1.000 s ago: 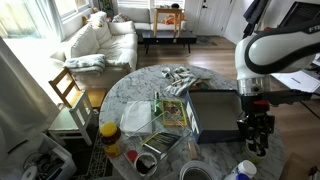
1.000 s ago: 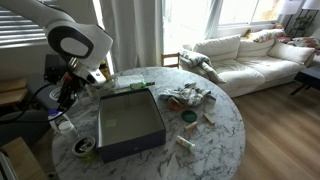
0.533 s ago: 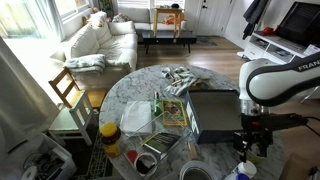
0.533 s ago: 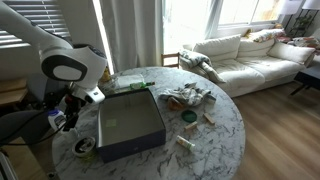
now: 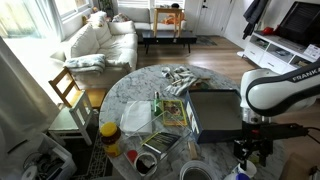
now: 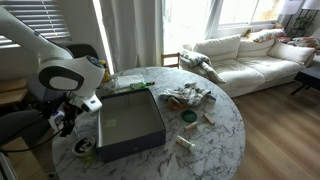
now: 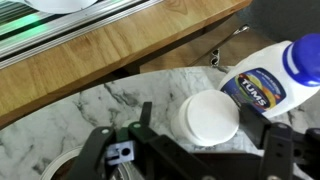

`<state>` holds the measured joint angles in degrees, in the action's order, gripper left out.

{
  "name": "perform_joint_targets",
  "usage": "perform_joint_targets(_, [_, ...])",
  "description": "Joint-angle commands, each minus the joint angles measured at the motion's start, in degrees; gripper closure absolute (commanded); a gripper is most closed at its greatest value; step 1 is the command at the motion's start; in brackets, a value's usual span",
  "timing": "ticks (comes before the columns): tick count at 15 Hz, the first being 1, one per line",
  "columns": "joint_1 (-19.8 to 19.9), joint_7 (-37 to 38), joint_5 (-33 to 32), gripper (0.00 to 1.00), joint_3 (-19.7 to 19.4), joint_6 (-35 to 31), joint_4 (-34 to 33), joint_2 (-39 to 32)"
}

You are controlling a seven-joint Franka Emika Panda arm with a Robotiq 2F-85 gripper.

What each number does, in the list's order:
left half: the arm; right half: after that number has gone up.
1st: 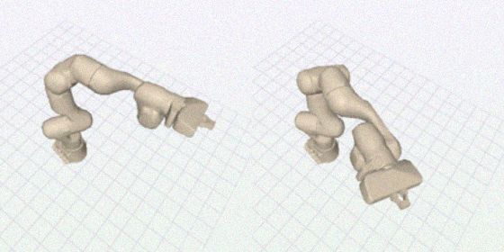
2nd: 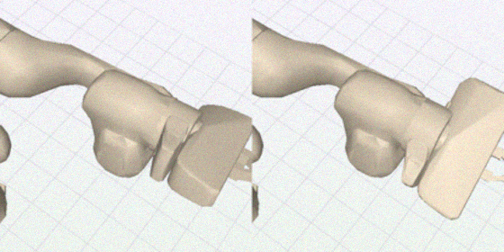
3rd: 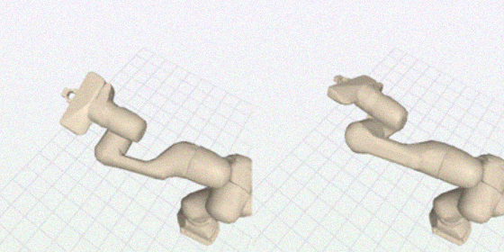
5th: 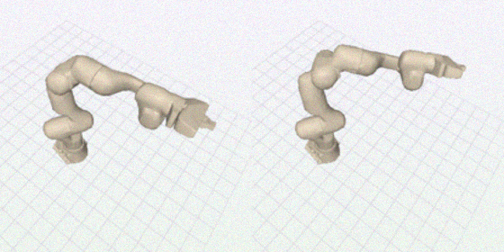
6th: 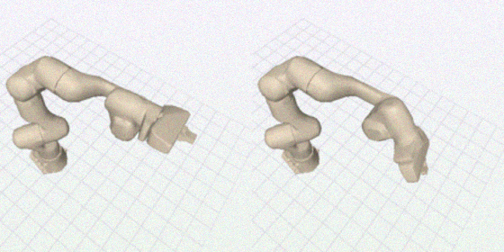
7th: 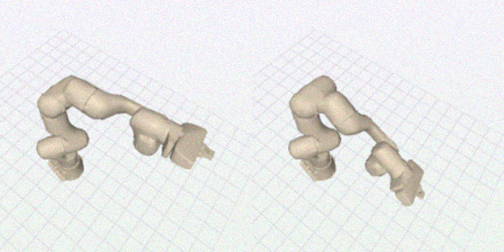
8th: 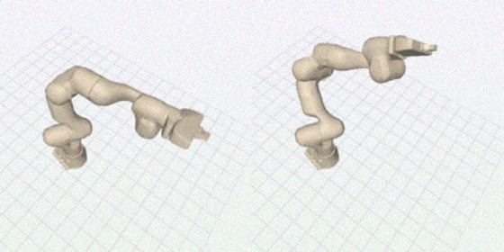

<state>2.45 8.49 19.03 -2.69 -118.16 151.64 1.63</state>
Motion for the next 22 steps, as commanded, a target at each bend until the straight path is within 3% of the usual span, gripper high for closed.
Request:
perform_joint_targets(1, [-0.43, 0.01, 2.77, 0.18, 0.50, -1.76, 0.88, -1.20])
perform_joint_targets(2, [-0.46, -0.02, 3.16, 0.27, 0.55, -1.76, 0.82, -1.44])
perform_joint_targets(3, [-0.46, -0.06, 3.62, 0.43, 0.59, -1.73, 0.75, -1.57])
perform_joint_targets(4, [-0.44, -0.08, 4.04, 0.44, 0.60, -1.58, 0.62, -1.59])
perform_joint_targets(8, [-0.22, 1.03, 2.61, 0.73, 0.44, -0.07, -0.56, -0.70])
perform_joint_targets(11, [0.04, 2.47, -0.47, 0.73, 0.20, 4.68, -2.74, 1.06])
perform_joint_targets(16, [1.12, 1.04, -7.52, 0.73, -0.68, 24.51, -12.40, 6.95])
perform_joint_targets(18, [1.55, 0.24, -8.53, 0.73, -1.10, 29.62, -17.91, 7.78])
perform_joint_targets(22, [2.96, -0.60, -7.48, 0.73, -2.44, 27.57, -26.29, 3.85])
